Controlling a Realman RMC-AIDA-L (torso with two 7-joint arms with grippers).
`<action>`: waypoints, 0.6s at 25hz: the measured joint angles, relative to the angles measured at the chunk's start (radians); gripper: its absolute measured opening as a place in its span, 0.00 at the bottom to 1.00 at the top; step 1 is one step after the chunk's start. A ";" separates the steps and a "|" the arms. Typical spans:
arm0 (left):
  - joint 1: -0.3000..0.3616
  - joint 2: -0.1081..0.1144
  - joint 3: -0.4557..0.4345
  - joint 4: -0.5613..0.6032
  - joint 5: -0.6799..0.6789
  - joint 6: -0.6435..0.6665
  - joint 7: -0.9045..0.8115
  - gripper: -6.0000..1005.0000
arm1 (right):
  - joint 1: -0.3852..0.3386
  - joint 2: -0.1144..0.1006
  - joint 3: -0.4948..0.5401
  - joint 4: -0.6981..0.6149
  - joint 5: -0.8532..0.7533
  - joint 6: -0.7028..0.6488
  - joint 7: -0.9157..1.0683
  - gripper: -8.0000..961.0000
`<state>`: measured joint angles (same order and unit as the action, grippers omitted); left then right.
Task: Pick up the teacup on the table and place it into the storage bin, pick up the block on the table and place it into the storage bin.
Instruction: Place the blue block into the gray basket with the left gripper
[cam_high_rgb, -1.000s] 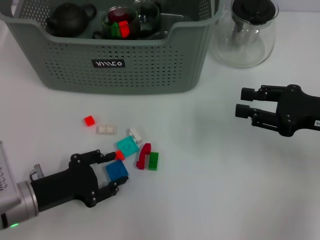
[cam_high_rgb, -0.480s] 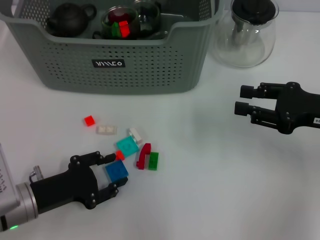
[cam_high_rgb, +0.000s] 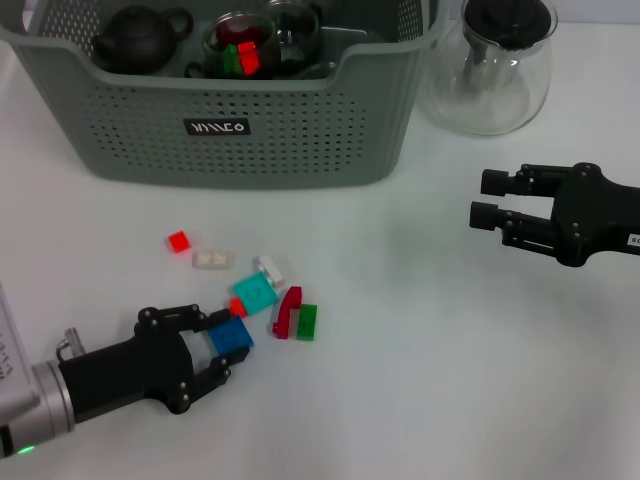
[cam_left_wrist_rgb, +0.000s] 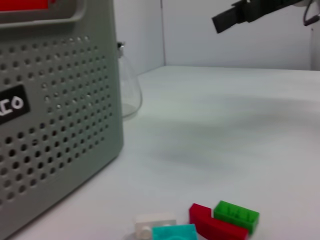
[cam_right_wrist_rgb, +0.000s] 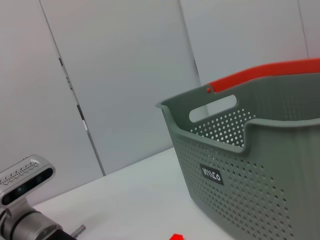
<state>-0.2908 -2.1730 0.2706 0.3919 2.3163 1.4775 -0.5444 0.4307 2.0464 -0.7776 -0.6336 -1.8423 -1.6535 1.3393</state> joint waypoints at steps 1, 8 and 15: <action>0.000 0.001 -0.004 0.002 -0.007 0.000 -0.004 0.57 | 0.000 0.000 0.000 0.000 0.000 0.000 0.002 0.53; 0.004 0.001 -0.017 0.062 -0.012 0.035 -0.151 0.41 | 0.002 -0.001 0.000 0.000 0.000 -0.004 0.006 0.53; -0.020 0.026 -0.091 0.221 -0.023 0.325 -0.450 0.41 | 0.005 -0.001 0.000 -0.004 0.000 -0.002 0.006 0.53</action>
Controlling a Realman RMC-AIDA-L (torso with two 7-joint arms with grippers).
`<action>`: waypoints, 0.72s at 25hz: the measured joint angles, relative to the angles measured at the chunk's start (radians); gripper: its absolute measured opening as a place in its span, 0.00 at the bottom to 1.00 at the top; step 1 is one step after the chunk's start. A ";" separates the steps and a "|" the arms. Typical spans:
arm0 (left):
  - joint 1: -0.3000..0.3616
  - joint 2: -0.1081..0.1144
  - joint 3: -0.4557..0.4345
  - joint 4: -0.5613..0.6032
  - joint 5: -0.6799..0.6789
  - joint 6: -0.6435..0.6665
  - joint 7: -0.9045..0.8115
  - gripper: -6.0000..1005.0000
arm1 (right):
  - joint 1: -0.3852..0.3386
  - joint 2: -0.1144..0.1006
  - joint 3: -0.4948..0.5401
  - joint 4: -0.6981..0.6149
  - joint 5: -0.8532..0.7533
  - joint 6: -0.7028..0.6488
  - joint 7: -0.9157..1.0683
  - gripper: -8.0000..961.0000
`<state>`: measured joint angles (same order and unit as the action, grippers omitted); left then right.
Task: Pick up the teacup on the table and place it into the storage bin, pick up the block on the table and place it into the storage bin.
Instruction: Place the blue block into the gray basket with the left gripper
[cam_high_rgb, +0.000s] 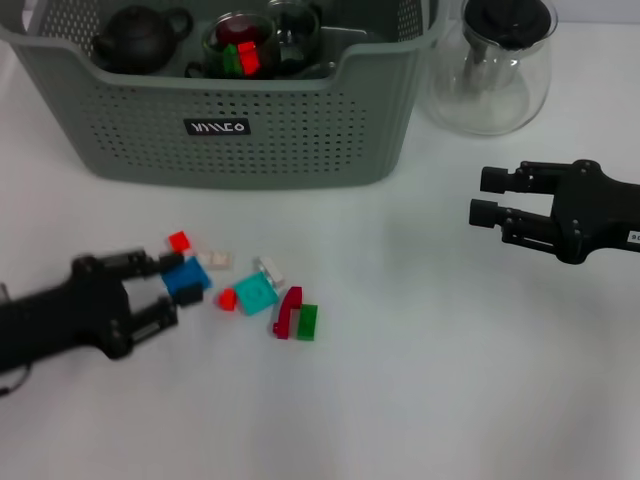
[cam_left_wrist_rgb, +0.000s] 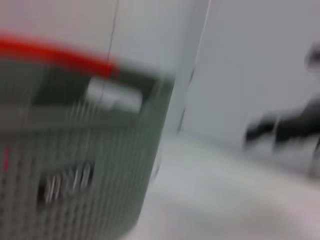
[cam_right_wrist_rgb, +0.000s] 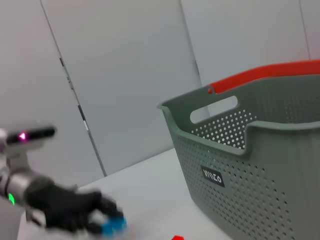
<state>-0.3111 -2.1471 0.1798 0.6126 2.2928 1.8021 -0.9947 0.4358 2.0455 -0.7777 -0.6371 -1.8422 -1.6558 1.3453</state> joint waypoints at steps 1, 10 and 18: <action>-0.016 0.011 -0.021 0.013 -0.008 0.062 -0.044 0.41 | 0.000 0.000 0.000 0.000 0.000 0.001 0.000 0.53; -0.257 0.119 -0.076 0.061 -0.280 0.207 -0.568 0.40 | 0.010 0.001 -0.001 -0.001 0.001 0.000 0.000 0.53; -0.470 0.198 0.140 0.148 -0.258 -0.210 -0.844 0.40 | 0.029 0.004 -0.008 0.002 0.000 0.002 0.000 0.53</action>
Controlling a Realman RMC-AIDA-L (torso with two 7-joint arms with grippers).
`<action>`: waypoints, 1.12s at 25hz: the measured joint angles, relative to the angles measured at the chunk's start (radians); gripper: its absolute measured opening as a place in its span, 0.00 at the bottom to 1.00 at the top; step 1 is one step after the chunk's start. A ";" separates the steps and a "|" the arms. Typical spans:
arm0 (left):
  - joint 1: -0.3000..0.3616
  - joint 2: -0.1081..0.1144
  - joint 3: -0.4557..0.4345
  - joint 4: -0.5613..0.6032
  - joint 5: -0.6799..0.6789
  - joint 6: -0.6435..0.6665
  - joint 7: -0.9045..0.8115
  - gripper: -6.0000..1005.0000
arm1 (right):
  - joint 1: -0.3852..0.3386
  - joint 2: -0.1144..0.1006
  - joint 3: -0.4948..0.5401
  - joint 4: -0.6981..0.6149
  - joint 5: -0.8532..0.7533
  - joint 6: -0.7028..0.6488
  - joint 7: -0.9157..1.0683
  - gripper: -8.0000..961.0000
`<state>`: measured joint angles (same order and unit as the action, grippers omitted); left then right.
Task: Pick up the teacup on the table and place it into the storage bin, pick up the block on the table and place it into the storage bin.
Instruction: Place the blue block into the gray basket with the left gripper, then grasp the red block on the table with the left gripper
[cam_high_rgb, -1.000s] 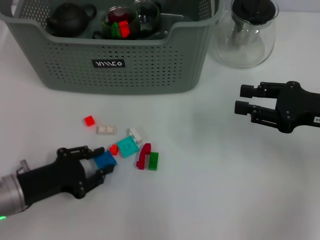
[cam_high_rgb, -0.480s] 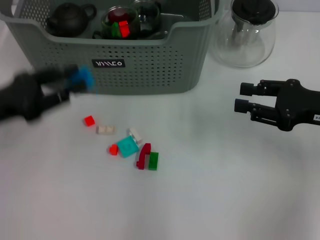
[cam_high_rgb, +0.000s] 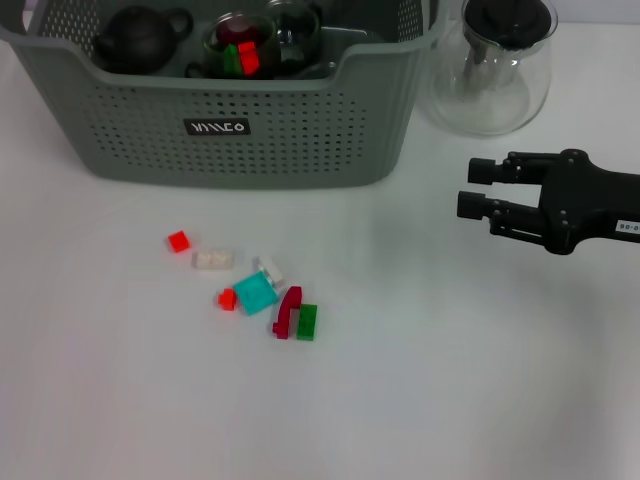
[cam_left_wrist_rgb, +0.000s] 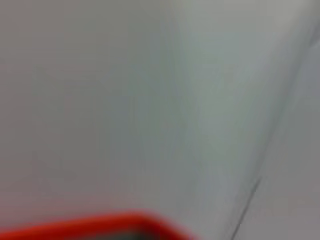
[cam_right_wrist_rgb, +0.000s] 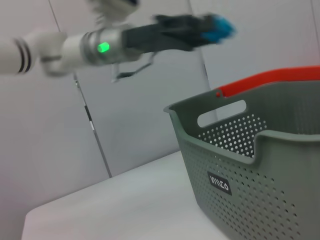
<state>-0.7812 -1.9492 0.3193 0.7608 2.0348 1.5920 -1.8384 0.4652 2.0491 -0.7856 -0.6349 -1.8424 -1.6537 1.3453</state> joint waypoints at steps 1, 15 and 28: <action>-0.014 0.008 0.083 0.018 0.026 -0.068 -0.057 0.40 | 0.000 0.000 0.000 0.000 0.000 0.000 0.000 0.53; -0.105 -0.046 0.552 0.090 0.366 -0.443 -0.430 0.40 | 0.011 -0.001 0.005 -0.003 0.000 0.001 0.000 0.53; 0.095 -0.109 0.438 0.353 0.017 -0.266 -0.324 0.61 | 0.010 -0.002 0.008 0.000 0.000 0.002 0.000 0.53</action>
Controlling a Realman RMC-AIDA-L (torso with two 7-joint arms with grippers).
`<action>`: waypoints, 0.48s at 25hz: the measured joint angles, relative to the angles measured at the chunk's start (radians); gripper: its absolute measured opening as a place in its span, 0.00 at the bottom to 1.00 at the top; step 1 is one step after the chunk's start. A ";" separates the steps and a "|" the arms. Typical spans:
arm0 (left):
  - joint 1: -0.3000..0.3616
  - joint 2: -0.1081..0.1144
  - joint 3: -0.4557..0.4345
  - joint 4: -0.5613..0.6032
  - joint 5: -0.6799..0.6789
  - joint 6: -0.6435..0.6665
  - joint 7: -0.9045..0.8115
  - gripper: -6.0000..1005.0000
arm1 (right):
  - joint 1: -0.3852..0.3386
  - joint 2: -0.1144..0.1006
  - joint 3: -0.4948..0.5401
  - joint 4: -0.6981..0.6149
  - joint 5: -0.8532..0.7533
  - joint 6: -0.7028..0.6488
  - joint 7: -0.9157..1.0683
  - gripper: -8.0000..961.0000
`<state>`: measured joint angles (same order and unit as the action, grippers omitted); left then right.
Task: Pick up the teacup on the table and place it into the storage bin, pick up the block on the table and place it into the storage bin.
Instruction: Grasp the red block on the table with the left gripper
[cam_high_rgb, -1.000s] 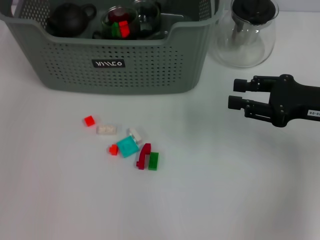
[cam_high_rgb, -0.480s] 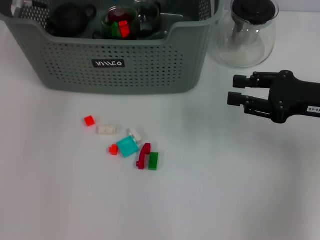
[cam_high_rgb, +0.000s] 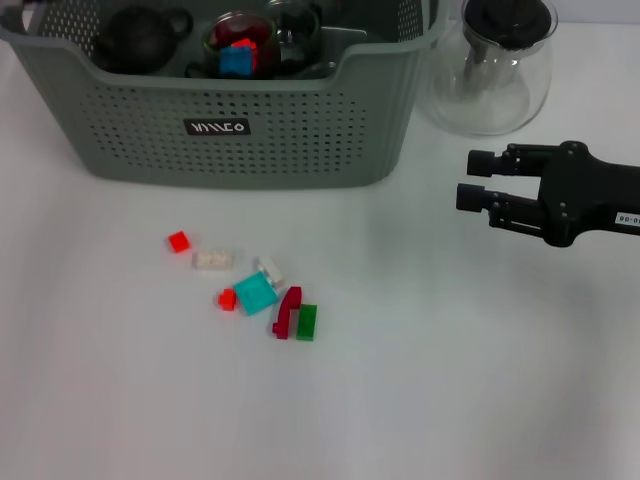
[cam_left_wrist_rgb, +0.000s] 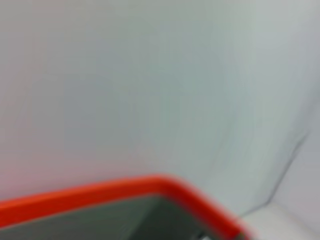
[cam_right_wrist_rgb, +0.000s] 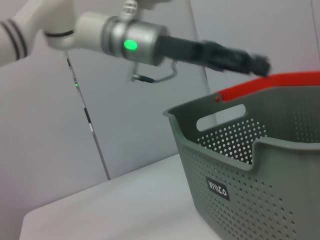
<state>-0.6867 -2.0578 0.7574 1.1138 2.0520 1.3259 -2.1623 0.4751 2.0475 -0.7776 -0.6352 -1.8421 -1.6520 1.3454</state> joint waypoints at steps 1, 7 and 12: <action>0.040 -0.010 -0.025 0.032 -0.064 0.043 0.031 0.62 | -0.001 0.000 0.000 0.000 0.000 0.000 0.000 0.53; 0.228 -0.049 -0.193 0.088 -0.172 0.372 0.097 0.66 | -0.003 0.001 0.000 -0.001 0.002 0.000 0.000 0.53; 0.426 -0.114 -0.349 -0.010 -0.177 0.589 0.556 0.66 | 0.000 0.002 0.000 0.001 0.001 0.004 0.004 0.53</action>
<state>-0.2609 -2.1717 0.4084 1.1041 1.8745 1.9153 -1.6060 0.4754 2.0500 -0.7777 -0.6339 -1.8415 -1.6477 1.3495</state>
